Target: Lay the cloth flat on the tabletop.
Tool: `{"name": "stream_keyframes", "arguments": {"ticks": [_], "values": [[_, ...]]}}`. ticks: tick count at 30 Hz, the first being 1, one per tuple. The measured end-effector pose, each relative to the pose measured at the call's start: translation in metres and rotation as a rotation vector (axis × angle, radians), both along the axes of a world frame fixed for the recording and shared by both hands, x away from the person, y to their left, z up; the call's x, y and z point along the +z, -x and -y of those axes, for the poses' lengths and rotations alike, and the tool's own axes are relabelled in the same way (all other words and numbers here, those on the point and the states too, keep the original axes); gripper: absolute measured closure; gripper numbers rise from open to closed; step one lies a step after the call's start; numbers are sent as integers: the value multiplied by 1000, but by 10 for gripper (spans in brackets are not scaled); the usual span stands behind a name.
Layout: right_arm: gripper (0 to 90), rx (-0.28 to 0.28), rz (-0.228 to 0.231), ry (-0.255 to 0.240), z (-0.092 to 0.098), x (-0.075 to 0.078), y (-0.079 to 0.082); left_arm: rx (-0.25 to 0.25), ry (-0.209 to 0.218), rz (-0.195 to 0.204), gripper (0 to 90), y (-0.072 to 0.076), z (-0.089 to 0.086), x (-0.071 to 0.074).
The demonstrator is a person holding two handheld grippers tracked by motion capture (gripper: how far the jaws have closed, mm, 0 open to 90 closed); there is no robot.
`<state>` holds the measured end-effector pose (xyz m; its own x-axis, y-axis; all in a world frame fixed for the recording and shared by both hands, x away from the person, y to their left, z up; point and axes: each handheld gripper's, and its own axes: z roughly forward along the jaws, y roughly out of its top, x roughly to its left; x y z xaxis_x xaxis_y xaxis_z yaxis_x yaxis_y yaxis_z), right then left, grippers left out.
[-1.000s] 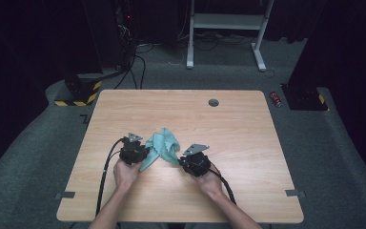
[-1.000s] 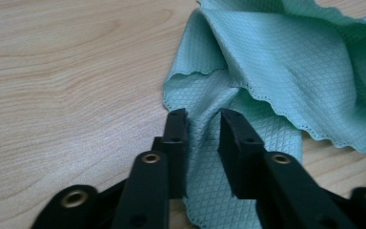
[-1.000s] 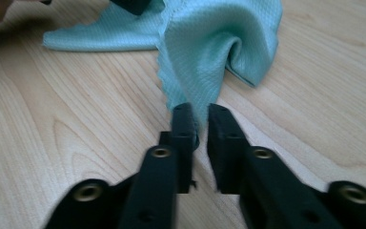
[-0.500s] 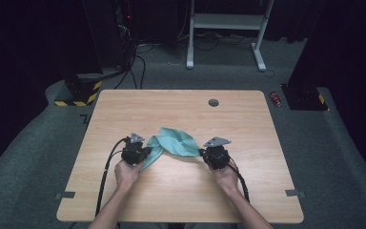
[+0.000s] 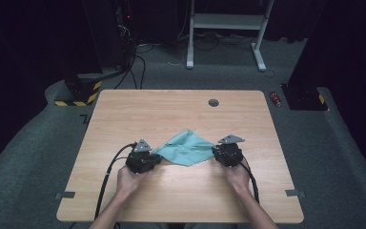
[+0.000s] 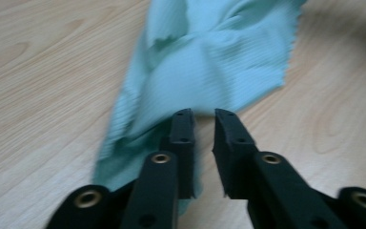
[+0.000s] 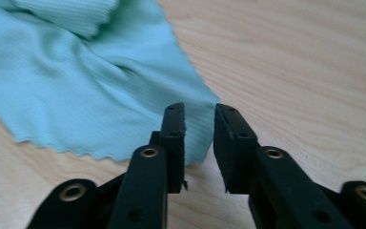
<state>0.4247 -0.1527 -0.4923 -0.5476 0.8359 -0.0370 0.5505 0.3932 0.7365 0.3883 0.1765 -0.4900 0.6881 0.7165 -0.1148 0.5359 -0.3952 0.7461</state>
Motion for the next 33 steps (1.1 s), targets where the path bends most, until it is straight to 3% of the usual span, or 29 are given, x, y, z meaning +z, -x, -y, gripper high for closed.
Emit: {"name": "stream_keyframes", "arguments": {"ticks": [3,6,8,14,19,23,25,28,30,33], "values": [[700,58,38,4,-9,6,9,2,28,11,673,3,0,7],[692,127,24,-11,-23,6,16,42,1,29,594,1,-2,14],[682,172,7,5,-37,0,19,74,-18,33,571,-7,-2,17],[598,215,-34,13,-63,-17,20,159,-52,38,519,-43,11,14],[556,229,-17,19,-73,-20,21,184,-96,11,499,-68,26,4],[686,244,-34,39,-76,-22,17,168,-121,-12,566,-81,36,-2],[778,251,-44,46,-76,-22,15,163,-111,-38,654,-86,39,-5],[895,274,-36,74,-77,-23,15,158,-131,-58,797,-91,43,-8],[900,291,-36,85,-77,-22,14,168,-127,-62,879,-94,41,-7],[900,303,-23,94,-73,-20,15,200,-78,-60,892,-99,33,-1]]}}
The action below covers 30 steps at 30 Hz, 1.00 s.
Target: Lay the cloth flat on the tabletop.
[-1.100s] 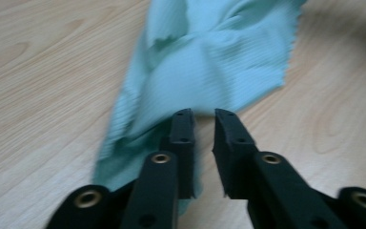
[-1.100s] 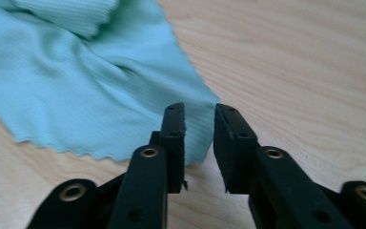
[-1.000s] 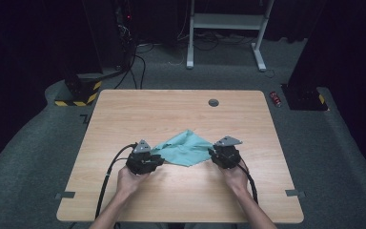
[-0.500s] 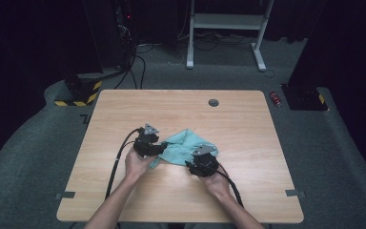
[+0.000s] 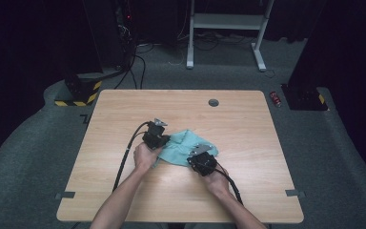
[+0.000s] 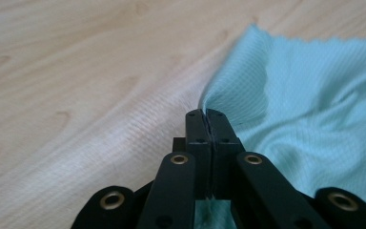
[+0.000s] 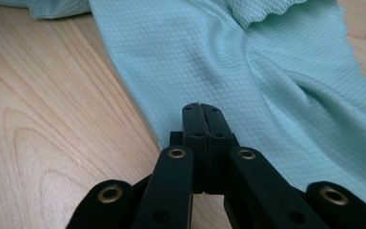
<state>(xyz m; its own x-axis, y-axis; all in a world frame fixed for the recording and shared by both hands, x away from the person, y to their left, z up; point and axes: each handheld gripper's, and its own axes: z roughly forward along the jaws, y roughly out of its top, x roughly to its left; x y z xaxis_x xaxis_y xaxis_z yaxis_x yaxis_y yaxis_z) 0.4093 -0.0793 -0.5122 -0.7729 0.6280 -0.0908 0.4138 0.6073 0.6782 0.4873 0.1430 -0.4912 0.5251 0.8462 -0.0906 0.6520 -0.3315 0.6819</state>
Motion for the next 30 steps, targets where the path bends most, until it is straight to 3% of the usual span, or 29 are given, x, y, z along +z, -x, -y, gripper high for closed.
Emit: {"name": "stream_keyframes", "arguments": {"ticks": [3,6,9,13,16,18,21,25,28,30], "values": [[900,-5,14,-9,10,8,1,36,23,5,893,-3,-11,3],[900,-18,43,18,26,17,2,66,39,7,893,-5,-20,6],[900,-51,44,28,44,19,-3,90,68,-1,893,-7,-28,6],[900,-113,28,34,67,16,-13,93,70,-22,892,-11,-26,0],[900,-133,18,33,72,13,-17,93,60,-33,887,-13,-21,-6],[892,-144,7,42,70,11,-17,89,61,-38,817,-12,-19,-7],[771,-146,27,9,68,12,-10,79,69,0,699,-1,-21,0],[718,-115,51,-42,67,19,9,58,48,9,621,18,-26,8],[705,-97,17,-69,65,17,19,31,24,8,606,39,-30,8],[697,-78,1,-58,60,12,24,14,36,6,605,52,-31,5]]}}
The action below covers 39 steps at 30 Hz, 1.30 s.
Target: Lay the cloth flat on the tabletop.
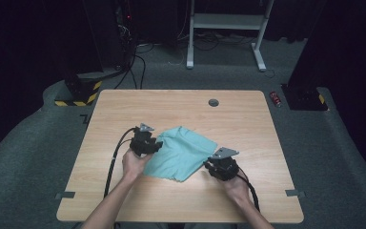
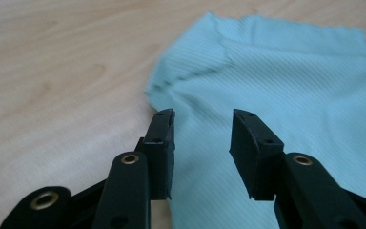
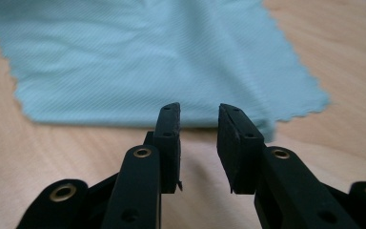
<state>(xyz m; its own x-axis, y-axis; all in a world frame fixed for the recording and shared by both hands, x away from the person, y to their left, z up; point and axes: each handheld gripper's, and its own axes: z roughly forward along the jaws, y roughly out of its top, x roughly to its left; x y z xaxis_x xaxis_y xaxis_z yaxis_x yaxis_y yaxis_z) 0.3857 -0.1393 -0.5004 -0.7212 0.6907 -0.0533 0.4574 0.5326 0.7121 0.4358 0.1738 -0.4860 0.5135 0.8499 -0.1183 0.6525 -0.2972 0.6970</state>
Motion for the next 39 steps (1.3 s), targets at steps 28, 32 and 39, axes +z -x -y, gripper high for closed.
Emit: {"name": "stream_keyframes", "arguments": {"ticks": [28,32,39], "values": [[899,75,4,42,-50,22,-37,9,-72,117,447,50,-5,-38],[898,75,-12,60,-70,25,-60,12,-69,140,435,52,-6,-40],[823,59,-68,113,-94,4,-82,30,-63,132,394,51,-6,-41]]}}
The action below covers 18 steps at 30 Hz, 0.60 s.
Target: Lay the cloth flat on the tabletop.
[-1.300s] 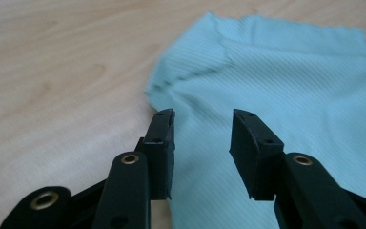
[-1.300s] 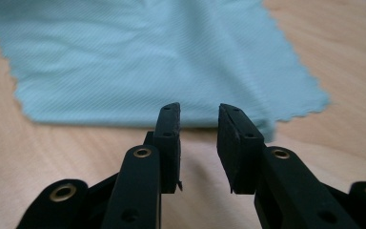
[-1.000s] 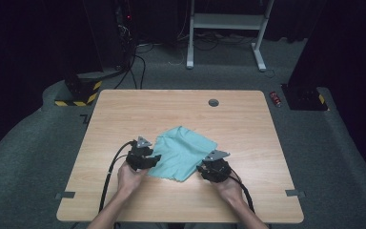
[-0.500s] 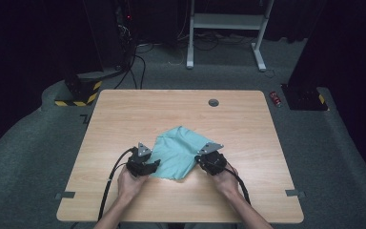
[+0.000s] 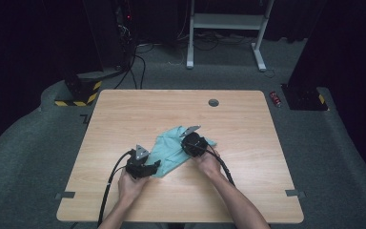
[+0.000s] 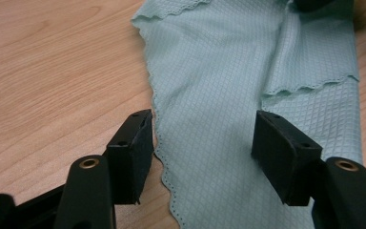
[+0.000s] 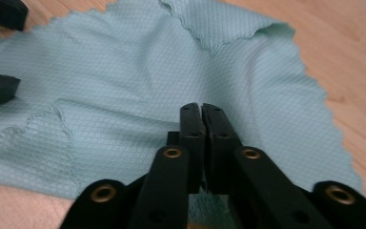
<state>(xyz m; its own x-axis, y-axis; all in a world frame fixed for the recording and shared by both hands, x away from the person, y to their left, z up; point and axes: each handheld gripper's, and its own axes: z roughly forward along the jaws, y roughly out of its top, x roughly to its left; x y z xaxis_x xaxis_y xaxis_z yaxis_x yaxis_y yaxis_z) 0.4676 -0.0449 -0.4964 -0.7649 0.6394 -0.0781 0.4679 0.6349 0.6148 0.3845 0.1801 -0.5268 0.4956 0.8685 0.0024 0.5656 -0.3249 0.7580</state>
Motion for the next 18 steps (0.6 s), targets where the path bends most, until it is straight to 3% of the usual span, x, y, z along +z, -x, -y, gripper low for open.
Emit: {"name": "stream_keyframes", "arguments": {"ticks": [3,6,10,18], "values": [[767,-13,25,-86,9,9,9,3,0,-2,389,0,0,0],[766,3,68,-129,21,23,24,8,1,-1,386,0,0,0],[767,46,82,-112,29,21,45,22,4,1,386,-1,2,0],[746,89,22,-124,9,-3,53,32,6,-2,386,-2,3,0]]}}
